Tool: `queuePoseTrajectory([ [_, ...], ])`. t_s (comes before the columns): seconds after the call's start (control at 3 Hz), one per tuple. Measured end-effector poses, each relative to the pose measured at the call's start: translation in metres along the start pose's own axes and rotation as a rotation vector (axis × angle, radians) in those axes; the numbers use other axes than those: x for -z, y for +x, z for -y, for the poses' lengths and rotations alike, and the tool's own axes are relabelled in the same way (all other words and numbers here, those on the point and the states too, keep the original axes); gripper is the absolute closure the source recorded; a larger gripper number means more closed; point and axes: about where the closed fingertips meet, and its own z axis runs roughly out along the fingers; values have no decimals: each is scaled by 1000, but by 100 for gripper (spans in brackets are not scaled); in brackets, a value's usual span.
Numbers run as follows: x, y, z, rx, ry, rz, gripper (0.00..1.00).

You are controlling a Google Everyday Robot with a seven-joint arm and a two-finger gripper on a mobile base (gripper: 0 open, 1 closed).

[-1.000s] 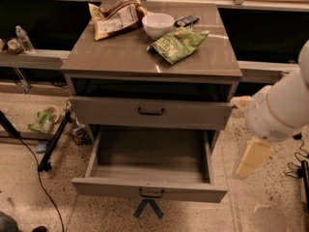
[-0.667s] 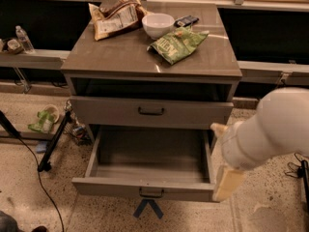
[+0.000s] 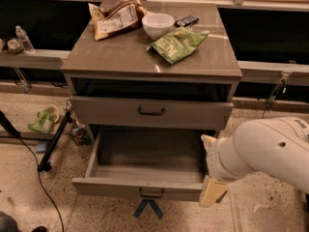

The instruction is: Close middle drawer

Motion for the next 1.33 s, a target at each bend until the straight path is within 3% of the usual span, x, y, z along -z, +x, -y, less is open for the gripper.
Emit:
queuePoseTrajectory([
  [0.33, -11, -3, -5, 2, 6, -1, 0],
  [0.67, -41, -5, -13, 16, 10, 15, 0],
  [1.33, -98, -13, -16, 73, 89, 56, 0],
])
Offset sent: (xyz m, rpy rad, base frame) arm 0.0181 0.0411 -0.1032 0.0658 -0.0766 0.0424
